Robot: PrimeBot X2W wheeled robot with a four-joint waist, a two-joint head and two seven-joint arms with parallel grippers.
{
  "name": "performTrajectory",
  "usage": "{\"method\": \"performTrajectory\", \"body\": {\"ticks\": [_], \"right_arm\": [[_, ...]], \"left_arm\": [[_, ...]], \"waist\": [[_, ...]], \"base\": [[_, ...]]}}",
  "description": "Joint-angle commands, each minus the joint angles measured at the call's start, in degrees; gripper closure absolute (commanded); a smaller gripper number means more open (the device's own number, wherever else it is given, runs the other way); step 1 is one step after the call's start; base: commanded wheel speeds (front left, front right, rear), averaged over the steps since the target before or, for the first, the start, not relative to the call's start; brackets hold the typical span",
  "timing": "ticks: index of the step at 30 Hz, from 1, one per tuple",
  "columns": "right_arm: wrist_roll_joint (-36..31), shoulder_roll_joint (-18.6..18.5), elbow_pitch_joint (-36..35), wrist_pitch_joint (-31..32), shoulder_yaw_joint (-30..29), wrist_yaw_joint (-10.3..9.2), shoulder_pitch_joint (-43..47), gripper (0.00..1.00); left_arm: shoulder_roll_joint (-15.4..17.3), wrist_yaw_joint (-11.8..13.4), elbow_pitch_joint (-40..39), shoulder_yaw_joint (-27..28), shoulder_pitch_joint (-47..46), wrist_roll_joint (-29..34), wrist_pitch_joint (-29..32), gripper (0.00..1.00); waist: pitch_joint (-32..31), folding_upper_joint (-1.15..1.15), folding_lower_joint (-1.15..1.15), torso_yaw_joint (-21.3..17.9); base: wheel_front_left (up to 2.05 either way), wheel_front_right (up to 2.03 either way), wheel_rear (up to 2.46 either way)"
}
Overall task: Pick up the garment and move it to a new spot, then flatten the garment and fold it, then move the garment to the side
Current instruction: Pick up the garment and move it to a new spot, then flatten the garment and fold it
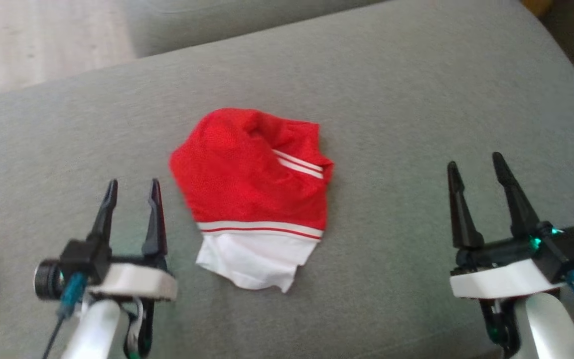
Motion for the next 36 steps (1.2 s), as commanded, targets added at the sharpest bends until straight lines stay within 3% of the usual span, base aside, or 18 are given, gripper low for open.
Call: {"method": "performTrajectory", "body": {"ticks": [1,7,14,23,36], "right_arm": [[-1.08,-0.87,-1.69,-0.61,0.28,0.44,-0.45,0.00],[-2.35,-0.71,-0.17,-0.61,-2.55,0.44,0.70,0.00],[-2.34,0.13,3.64,-0.61,-5.38,0.44,3.04,0.00],[-1.93,1.04,6.76,-0.61,-6.39,0.44,4.38,0.00],[-1.54,1.38,7.78,-0.61,-5.54,0.44,4.28,0.00]], "left_arm": [[0.53,0.76,-3.12,2.61,0.47,0.58,-0.62,0.00],[-0.44,1.29,-9.53,5.75,8.27,4.37,-0.69,0.00],[-3.23,-1.81,-14.00,10.68,16.82,7.89,-0.70,0.00],[-6.72,-4.91,-15.86,16.04,22.80,10.96,-0.70,0.00],[-8.65,-7.50,-15.53,18.96,23.19,12.96,-0.71,0.00]], "waist": [[-1.84,0.00,0.01,3.75],[-2.91,0.00,0.01,7.66],[-4.56,0.00,0.01,10.17],[-5.84,0.00,0.01,9.55],[-5.96,0.00,0.01,9.88]], "base": [[0.00,0.00,0.00],[0.00,0.00,0.00],[0.00,0.00,0.00],[0.00,0.00,0.00],[0.00,0.00,0.00]]}}
